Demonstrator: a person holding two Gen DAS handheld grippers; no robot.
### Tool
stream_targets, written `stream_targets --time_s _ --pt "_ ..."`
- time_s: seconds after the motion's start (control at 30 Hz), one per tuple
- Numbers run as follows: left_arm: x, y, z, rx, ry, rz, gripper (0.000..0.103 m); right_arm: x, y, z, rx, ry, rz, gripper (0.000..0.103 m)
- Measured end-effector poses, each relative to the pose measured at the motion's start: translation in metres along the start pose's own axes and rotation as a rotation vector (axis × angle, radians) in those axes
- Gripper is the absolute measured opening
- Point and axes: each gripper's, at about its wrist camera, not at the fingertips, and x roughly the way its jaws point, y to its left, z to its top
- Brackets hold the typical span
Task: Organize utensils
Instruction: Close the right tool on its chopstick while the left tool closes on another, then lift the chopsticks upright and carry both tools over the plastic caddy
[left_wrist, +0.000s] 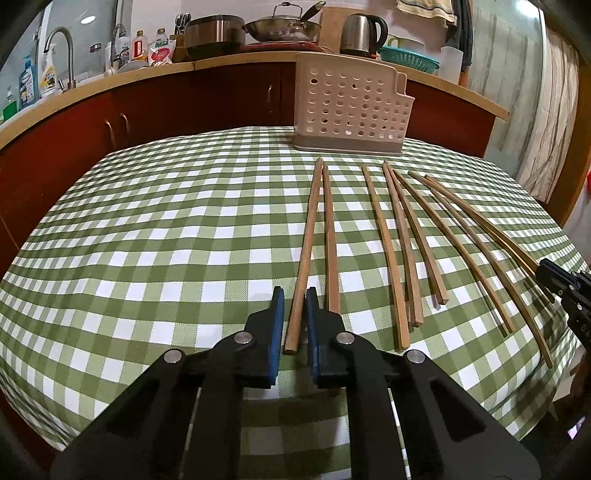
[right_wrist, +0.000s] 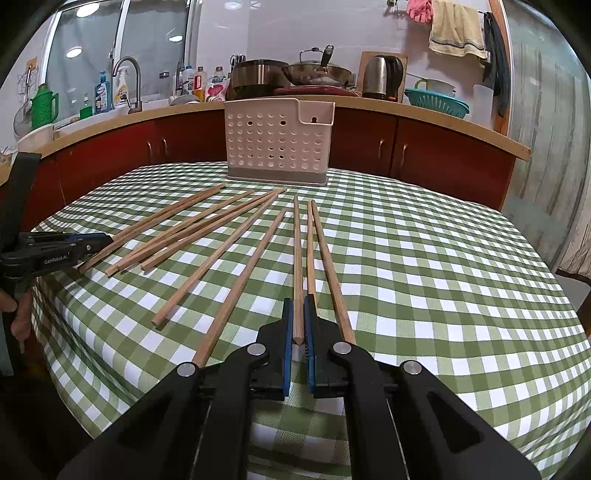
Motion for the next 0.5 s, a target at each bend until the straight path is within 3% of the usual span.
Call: stream_targets --time_s 0.3,0.5 --pt "-0.002 0.0001 -0.0019 -0.003 -0.006 0.004 0.02 0.0 -0.0001 0.0 0.0 -0.001 0.001 0.007" --pt "-0.0033 0.0029 -0.0036 -0.011 -0.017 0.001 0.016 -0.0011 0.0028 -0.0004 -0.003 -0.006 0.005 0.007"
